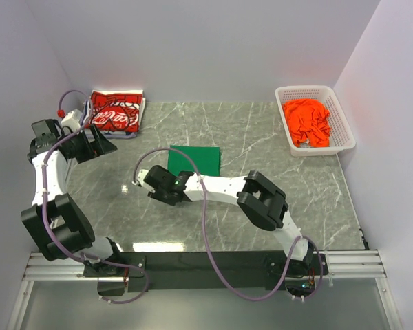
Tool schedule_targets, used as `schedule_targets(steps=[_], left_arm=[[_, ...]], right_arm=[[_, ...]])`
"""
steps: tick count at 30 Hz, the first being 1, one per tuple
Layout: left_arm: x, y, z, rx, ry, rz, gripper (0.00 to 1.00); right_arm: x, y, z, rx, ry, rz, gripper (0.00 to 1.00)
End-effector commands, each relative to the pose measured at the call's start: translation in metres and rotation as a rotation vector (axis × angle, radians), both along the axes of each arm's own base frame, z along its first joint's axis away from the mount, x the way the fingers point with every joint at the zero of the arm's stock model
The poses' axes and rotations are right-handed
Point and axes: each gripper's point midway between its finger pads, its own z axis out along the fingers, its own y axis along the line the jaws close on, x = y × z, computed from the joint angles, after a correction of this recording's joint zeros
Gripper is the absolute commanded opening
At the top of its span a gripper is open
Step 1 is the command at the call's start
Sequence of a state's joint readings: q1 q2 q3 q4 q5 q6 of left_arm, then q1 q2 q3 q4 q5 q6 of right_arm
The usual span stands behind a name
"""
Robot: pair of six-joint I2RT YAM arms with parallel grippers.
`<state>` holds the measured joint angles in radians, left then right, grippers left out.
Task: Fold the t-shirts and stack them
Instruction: Neatly place the folded tshirt to the corner
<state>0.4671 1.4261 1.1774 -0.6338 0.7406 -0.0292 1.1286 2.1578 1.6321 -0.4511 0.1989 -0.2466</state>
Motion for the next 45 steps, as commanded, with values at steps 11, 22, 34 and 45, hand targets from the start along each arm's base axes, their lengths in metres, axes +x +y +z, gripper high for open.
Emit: schedule_targets(steps=[11, 22, 34, 45], left_arm=[[-0.003, -0.006, -0.012, -0.001, -0.025, -0.069, 0.99], [-0.008, -0.013, -0.034, -0.036, -0.015, -0.064, 0.99], [-0.018, -0.044, -0.061, -0.157, -0.013, -0.064, 0.94], [-0.017, -0.045, -0.062, -0.16, -0.018, -0.079, 0.94]], right_arm=[[0.013, 0.032, 0.026, 0.035, -0.152, 0.032, 0.45], [0.018, 0.015, -0.029, -0.066, -0.094, 0.003, 0.41], [0.018, 0.025, 0.013, 0.043, -0.072, 0.018, 0.0], [0.015, 0.021, 0.065, 0.092, -0.074, 0.032, 0.44]])
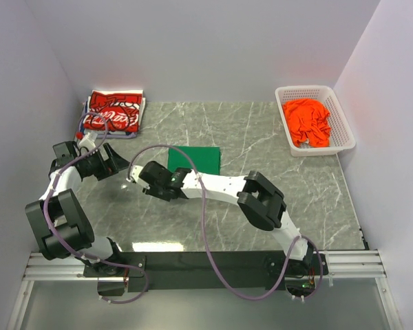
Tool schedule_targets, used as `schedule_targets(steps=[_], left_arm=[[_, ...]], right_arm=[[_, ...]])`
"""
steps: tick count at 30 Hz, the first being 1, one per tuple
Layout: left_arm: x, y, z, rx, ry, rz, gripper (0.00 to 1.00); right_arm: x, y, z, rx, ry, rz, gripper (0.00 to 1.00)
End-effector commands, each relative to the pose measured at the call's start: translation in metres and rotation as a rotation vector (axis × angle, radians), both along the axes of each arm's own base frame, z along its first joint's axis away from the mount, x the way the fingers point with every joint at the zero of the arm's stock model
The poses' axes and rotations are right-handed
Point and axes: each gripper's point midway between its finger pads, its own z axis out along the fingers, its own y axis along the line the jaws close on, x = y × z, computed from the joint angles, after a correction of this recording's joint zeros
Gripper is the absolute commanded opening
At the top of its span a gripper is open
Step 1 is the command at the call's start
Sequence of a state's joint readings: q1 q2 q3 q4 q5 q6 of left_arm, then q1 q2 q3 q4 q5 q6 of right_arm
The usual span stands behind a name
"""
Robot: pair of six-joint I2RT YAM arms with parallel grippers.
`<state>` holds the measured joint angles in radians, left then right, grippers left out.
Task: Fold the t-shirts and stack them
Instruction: Neatly place the folded tshirt to the corner
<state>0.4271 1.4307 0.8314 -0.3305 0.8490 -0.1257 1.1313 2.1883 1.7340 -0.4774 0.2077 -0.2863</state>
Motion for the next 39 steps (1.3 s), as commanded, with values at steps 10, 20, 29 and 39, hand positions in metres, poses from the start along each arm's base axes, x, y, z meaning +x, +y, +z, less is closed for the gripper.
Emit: schedule_targets(steps=[10, 20, 29, 39], left_arm=[[0.008, -0.003, 0.011, -0.016, -0.063, -0.024, 0.94], [0.004, -0.007, -0.001, -0.079, -0.006, 0.01, 0.93], [-0.001, -0.039, -0.023, -0.201, 0.07, 0.015, 0.84], [0.017, -0.082, -0.033, -0.331, 0.104, 0.041, 0.92]], right_arm=[[0.005, -0.01, 0.007, 0.003, 0.038, 0.032, 0.44], [0.004, -0.019, -0.033, -0.015, 0.122, 0.051, 0.4], [0.015, -0.024, -0.027, 0.052, 0.166, 0.039, 0.0], [0.032, -0.017, 0.036, 0.243, 0.175, 0.006, 0.0]])
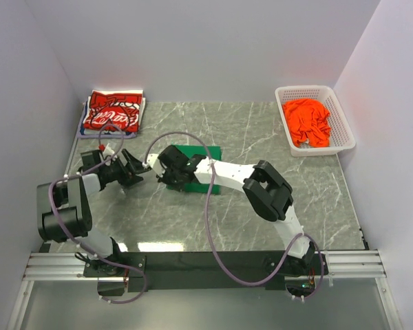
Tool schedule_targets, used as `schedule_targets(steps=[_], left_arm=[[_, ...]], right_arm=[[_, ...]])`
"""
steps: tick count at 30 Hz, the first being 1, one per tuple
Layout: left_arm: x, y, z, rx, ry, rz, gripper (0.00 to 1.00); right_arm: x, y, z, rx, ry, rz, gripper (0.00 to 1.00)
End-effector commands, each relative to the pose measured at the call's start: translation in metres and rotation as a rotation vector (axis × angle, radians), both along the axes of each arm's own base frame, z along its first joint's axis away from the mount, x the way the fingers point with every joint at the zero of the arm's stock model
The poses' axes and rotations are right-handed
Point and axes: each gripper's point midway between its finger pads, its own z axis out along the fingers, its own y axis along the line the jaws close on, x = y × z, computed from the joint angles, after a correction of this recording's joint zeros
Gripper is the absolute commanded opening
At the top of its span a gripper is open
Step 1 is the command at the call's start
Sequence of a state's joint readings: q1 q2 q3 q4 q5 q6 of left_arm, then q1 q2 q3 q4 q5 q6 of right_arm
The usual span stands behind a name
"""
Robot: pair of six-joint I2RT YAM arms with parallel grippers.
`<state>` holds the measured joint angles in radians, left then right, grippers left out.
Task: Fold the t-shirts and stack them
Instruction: Neatly place the folded tshirt to the corner
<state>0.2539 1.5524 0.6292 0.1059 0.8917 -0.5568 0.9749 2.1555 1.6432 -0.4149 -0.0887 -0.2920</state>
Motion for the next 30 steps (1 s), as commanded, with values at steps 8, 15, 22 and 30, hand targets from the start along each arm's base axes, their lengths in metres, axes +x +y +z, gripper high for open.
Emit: schedule_targets(steps=[8, 15, 22, 30], left_arm=[[0.03, -0.042, -0.001, -0.132, 0.031, 0.076, 0.98], [0.033, -0.068, -0.026, -0.161, 0.118, 0.105, 0.99], [0.043, -0.088, -0.039, -0.161, 0.188, 0.126, 0.98], [0.059, -0.104, -0.051, -0.133, 0.263, 0.154, 0.96]], right_arm=[[0.022, 0.006, 0.071, 0.18, -0.018, -0.087, 0.0], [0.029, 0.007, 0.079, 0.207, -0.015, -0.116, 0.0], [0.033, 0.011, 0.098, 0.258, -0.017, -0.136, 0.0], [0.042, 0.011, 0.113, 0.296, -0.046, -0.179, 0.0]])
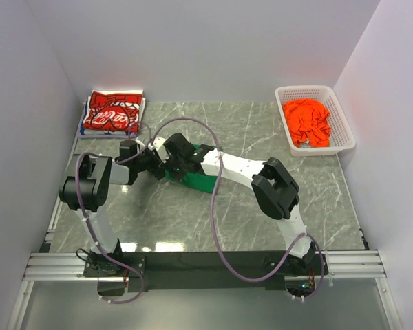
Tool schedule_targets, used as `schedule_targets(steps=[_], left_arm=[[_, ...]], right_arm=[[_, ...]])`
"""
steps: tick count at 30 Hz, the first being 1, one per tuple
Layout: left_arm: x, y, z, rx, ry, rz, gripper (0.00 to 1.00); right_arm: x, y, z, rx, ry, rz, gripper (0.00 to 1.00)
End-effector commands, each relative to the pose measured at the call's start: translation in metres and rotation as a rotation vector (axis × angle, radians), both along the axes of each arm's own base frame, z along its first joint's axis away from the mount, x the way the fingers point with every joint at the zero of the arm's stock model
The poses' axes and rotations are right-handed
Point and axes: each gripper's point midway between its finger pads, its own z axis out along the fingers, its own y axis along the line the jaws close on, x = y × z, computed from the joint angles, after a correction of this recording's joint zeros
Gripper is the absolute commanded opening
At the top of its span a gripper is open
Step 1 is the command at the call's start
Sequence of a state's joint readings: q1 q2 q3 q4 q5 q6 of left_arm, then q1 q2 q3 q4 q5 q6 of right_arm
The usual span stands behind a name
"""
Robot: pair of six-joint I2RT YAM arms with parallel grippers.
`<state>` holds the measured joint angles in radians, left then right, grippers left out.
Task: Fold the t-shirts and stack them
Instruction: Neatly place the folded tshirt to the corner
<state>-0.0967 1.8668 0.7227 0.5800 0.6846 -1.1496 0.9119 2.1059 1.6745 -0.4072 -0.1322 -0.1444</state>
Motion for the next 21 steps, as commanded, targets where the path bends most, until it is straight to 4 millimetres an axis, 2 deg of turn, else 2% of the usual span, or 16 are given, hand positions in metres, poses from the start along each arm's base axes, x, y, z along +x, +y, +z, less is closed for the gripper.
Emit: schedule_targets(steps=[1, 5, 6, 8, 12, 19, 21], left_arm=[[0.001, 0.001, -0.037, 0.079, 0.128, 0.062, 0.96], [0.007, -0.005, -0.04, 0.091, 0.135, 0.067, 0.92], [0.01, -0.006, -0.039, 0.089, 0.127, 0.066, 0.88], [0.013, -0.006, -0.044, 0.092, 0.134, 0.069, 0.84], [0.029, -0.01, -0.04, 0.077, 0.094, 0.067, 0.71], [0.044, -0.016, -0.038, 0.08, 0.049, 0.057, 0.61], [0.048, -0.017, -0.038, 0.084, 0.043, 0.054, 0.51]], right_arm=[[0.02, 0.013, 0.079, 0.161, -0.118, -0.046, 0.0], [0.024, 0.013, 0.087, 0.185, -0.131, -0.076, 0.0], [0.027, 0.01, 0.087, 0.189, -0.133, -0.09, 0.0], [0.029, 0.011, 0.089, 0.21, -0.131, -0.108, 0.0], [0.029, 0.013, 0.088, 0.216, -0.122, -0.114, 0.0], [0.027, 0.015, 0.077, 0.204, -0.099, -0.104, 0.0], [0.028, 0.016, 0.076, 0.2, -0.091, -0.106, 0.0]])
